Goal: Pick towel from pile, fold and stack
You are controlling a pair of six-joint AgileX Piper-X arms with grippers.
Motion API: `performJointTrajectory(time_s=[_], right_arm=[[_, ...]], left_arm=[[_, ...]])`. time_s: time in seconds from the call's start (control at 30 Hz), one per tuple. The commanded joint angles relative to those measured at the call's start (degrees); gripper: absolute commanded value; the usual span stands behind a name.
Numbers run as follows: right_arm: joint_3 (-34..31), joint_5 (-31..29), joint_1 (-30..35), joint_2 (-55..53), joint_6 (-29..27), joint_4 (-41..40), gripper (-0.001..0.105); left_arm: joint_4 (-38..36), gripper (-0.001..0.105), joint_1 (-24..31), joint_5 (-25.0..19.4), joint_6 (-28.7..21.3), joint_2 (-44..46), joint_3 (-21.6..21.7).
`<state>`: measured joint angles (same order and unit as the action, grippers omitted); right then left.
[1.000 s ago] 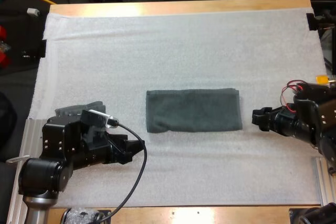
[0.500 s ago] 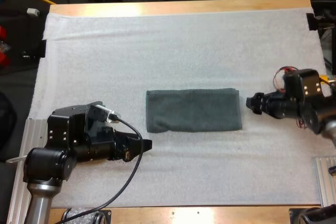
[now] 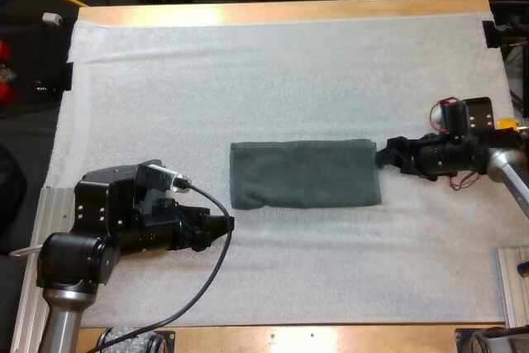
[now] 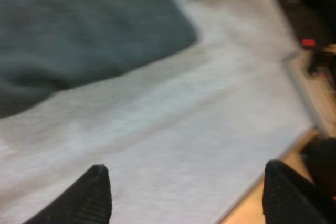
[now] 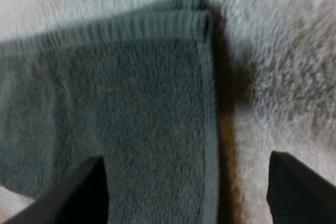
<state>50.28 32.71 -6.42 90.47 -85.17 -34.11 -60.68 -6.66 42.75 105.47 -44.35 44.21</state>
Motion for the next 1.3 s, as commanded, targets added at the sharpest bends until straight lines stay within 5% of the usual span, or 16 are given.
performJointTrajectory(time_s=[0.0,0.37,0.8,0.87,1.0,1.1,1.27], right_arm=[[0.41,1.93,0.14,1.11,-0.18,0.72,0.063],[0.41,2.08,-2.31,7.91,1.39,1.94,0.063],[0.41,2.08,-12.21,10.20,10.53,8.10,0.062],[0.41,1.95,-12.62,10.20,10.56,8.10,0.055],[0.41,1.68,-12.43,10.04,12.11,6.66,0.021],[0.41,-4.87,-12.44,8.56,10.03,3.10,0.000],[0.41,-19.47,-12.54,3.71,2.00,-5.78,0.000]], left_arm=[[0.51,0.060,-0.33,-3.21,-0.36,-0.19,0.30],[-0.90,0.060,-0.33,-5.27,-0.36,-0.19,0.30],[-3.45,0.060,-0.33,-5.27,-0.36,-0.19,0.30],[-3.82,0.060,-0.33,-5.26,-0.36,-0.19,0.30],[-3.80,0.060,-0.33,-4.27,-0.36,-0.19,0.30],[-4.31,0.060,-0.33,-4.23,-0.36,-0.19,0.30],[-5.25,0.060,-0.33,-4.23,-0.36,-0.19,0.07]])
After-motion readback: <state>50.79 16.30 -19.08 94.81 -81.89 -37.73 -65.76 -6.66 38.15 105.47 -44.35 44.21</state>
